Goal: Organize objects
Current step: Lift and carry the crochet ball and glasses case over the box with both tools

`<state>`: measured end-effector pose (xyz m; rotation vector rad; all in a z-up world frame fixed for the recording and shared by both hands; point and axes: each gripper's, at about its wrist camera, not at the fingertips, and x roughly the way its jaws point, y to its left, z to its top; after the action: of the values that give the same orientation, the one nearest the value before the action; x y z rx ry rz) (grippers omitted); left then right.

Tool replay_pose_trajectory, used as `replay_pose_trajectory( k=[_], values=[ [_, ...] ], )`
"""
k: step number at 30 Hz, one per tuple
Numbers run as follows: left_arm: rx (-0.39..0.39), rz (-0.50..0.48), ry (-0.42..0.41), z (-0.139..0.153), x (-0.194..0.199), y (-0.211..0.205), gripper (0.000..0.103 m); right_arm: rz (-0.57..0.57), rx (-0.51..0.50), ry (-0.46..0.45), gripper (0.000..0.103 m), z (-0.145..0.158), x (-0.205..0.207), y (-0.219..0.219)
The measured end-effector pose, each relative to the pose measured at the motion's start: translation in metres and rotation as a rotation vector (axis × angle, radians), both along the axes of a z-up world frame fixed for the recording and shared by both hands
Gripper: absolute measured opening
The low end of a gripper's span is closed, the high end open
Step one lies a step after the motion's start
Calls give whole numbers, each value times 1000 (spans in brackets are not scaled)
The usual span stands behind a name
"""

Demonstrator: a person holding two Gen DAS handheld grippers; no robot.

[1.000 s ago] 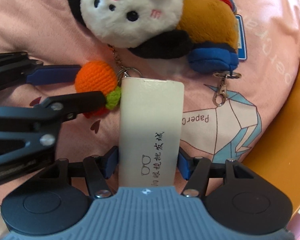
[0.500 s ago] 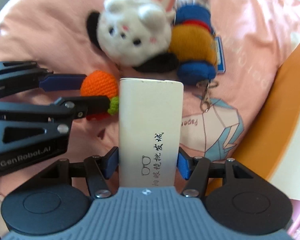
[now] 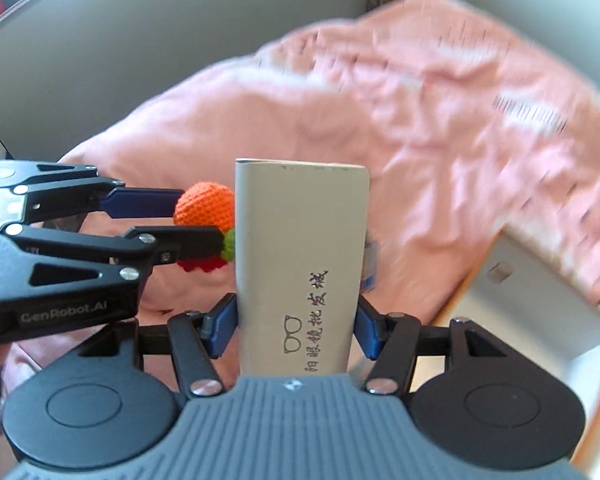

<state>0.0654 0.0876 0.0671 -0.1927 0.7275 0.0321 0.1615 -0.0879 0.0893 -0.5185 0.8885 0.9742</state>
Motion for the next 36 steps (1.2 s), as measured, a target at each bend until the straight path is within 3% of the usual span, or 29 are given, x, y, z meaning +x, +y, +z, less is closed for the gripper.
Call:
replay_pose_trajectory(
  k=[2, 5, 8, 15, 27, 36],
  values=[
    [-5, -20, -18, 6, 8, -8, 41, 41, -14, -78, 62, 31, 15, -16],
    [-10, -61, -34, 10, 18, -24, 41, 64, -67, -166, 62, 16, 40, -16],
    [-29, -117, -34, 5, 32, -42, 41, 99, -141, -223, 62, 24, 46, -31],
    [-27, -249, -5, -17, 67, -77, 41, 176, -337, -314, 62, -28, 108, -56],
    [50, -414, 87, -42, 116, -103, 41, 409, -526, -308, 62, -106, 187, -99],
    [79, -449, 136, -54, 143, -114, 41, 516, -524, -251, 61, -133, 222, -97]
  ],
)
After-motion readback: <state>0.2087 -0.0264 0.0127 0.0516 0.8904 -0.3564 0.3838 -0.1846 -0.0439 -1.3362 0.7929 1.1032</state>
